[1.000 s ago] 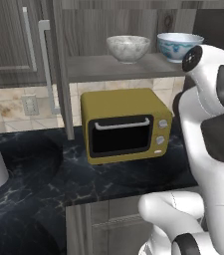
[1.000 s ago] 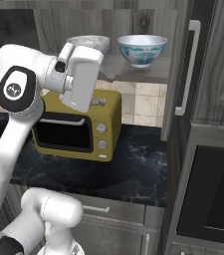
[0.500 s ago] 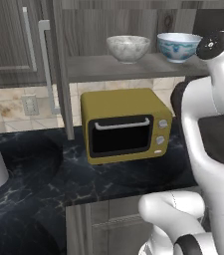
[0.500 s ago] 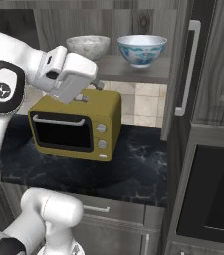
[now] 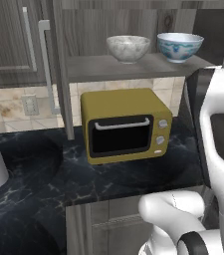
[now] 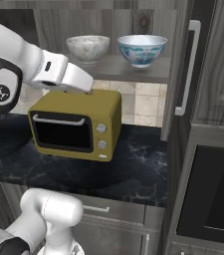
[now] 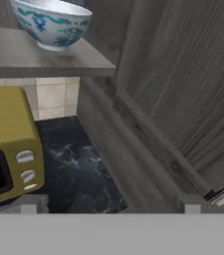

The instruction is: Move the bowls from the cabinet to the plates on the dining table.

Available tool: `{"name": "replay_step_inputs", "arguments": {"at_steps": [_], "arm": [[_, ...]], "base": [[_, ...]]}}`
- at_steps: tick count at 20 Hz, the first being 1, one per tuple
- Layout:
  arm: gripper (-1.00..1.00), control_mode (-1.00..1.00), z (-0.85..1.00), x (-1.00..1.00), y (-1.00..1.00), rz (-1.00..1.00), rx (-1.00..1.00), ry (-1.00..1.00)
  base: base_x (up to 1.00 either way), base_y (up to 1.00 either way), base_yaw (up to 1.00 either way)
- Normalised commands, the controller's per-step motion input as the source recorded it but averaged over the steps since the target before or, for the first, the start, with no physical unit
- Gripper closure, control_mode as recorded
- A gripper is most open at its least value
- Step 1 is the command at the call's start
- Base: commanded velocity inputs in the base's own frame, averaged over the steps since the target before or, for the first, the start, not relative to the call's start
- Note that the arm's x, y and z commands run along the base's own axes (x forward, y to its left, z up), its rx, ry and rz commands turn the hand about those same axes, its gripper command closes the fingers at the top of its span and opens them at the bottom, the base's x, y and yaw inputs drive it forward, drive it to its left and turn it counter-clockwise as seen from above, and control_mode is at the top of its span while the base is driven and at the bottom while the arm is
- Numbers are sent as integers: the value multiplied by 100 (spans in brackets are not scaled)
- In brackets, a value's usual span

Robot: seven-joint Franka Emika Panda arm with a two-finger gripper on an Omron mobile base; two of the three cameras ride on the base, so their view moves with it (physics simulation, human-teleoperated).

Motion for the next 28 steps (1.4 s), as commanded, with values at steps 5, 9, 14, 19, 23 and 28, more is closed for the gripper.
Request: {"name": "replay_step_inputs", "arguments": {"at_steps": [5,9,14,19,23,28], "arm": [[-100,-100,0,0,33,14,33,-21],[-100,-100,-2,0,34,14,30,-20],[-100,-100,-1,0,37,15,27,-21],[-100,-100,0,2,18,11,16,-12],[-100,-100,0,5,-16,2,0,4],[-100,-100,10,1,-12,4,9,17]], "base": [[0,0,0],[0,0,0],[0,0,0],[0,0,0],[0,0,0],[0,0,0]]}}
